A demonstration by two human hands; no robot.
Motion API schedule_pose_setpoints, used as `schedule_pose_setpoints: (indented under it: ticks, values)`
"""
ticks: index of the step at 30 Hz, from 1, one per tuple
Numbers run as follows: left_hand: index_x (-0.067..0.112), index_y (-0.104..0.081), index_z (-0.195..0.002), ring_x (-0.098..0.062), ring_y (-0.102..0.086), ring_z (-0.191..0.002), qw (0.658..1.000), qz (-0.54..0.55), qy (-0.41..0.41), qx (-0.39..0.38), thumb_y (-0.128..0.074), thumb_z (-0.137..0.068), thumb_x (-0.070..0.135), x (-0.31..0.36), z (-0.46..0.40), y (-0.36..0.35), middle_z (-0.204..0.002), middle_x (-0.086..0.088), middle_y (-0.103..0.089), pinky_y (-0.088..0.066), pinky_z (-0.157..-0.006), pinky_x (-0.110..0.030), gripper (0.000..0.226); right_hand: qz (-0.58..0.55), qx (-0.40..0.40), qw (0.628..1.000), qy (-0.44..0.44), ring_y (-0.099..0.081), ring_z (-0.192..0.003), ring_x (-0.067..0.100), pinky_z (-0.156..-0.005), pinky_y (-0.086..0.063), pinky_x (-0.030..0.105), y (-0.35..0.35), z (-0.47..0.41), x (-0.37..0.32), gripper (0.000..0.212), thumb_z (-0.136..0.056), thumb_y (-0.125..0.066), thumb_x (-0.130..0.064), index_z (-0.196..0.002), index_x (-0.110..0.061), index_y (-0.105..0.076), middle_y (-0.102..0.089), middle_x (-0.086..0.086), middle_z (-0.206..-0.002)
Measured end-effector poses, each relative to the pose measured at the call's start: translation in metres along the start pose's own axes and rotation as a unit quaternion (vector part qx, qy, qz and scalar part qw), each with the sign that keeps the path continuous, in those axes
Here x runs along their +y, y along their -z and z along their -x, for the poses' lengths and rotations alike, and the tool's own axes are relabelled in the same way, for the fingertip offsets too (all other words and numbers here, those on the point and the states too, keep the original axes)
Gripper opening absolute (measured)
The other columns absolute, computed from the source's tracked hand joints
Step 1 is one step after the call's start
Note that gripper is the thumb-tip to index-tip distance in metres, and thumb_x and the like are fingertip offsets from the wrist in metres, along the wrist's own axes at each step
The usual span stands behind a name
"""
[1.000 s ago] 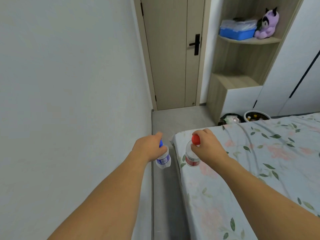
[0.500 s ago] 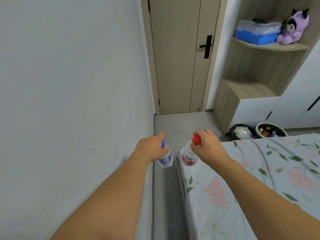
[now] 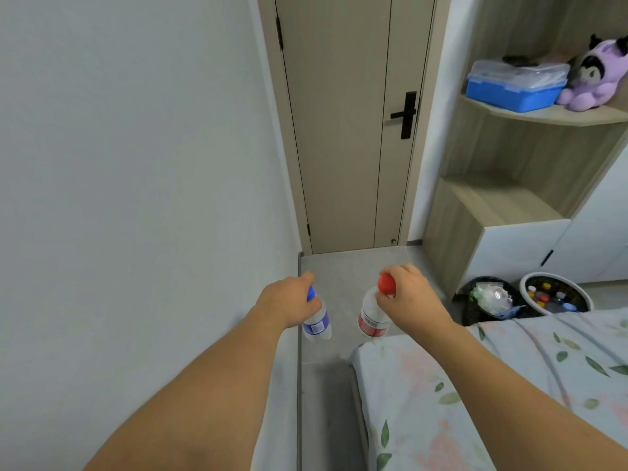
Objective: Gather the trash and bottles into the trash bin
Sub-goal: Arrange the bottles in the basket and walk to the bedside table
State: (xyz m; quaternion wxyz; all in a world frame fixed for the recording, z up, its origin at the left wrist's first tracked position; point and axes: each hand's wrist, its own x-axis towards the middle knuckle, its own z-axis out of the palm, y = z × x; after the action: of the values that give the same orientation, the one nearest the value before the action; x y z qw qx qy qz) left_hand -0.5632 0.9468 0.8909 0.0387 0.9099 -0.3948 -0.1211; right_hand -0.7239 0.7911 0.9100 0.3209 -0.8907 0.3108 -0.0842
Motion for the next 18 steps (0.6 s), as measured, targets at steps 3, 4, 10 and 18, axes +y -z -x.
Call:
schedule_pose_setpoints:
  ticks: [3,4,10,18]
  values:
    - [0.019,-0.045,-0.104,-0.025,-0.061,-0.082,1.000,0.008,0.004,-0.016,-0.051,-0.090,0.038,-0.006,-0.030,0.000,-0.094,-0.006,-0.061,-0.053,-0.073,-0.037,0.024,0.014,0.000,1.000,-0.010,-0.052,-0.107,0.025,-0.091,-0.045,0.034,0.010,-0.028,0.004,0.033,-0.090,-0.057,-0.017,-0.123,-0.015,-0.053,-0.046,0.004,-0.126]
    - [0.019,-0.045,-0.104,-0.025,-0.061,-0.082,1.000,0.009,0.007,-0.017,-0.051,-0.090,0.038,-0.006,-0.041,0.001,-0.094,-0.006,-0.061,-0.053,-0.073,-0.037,0.024,0.016,0.003,1.000,-0.006,-0.052,-0.105,0.025,-0.090,-0.045,0.034,0.015,-0.040,0.006,0.032,-0.090,-0.057,-0.017,-0.122,-0.014,-0.054,-0.047,0.005,-0.125]
    - [0.018,-0.045,-0.103,-0.028,-0.062,-0.082,1.000,0.010,0.004,0.000,-0.050,-0.090,0.037,-0.009,-0.111,0.013,-0.091,-0.007,-0.060,-0.051,-0.070,-0.036,0.024,0.019,0.025,0.999,0.008,-0.049,-0.095,0.021,-0.083,-0.044,0.031,0.028,-0.119,0.012,0.031,-0.090,-0.056,-0.016,-0.121,-0.012,-0.056,-0.047,0.006,-0.122]
    - [0.018,-0.048,-0.106,-0.028,-0.060,-0.084,1.000,0.016,-0.024,-0.004,-0.050,-0.088,0.037,-0.034,-0.236,0.038,-0.094,-0.005,-0.060,-0.048,-0.070,-0.034,0.026,0.017,0.041,0.999,-0.004,-0.050,-0.096,0.021,-0.080,-0.040,0.028,0.021,-0.231,-0.001,0.031,-0.090,-0.056,-0.017,-0.120,-0.012,-0.056,-0.048,0.006,-0.120]
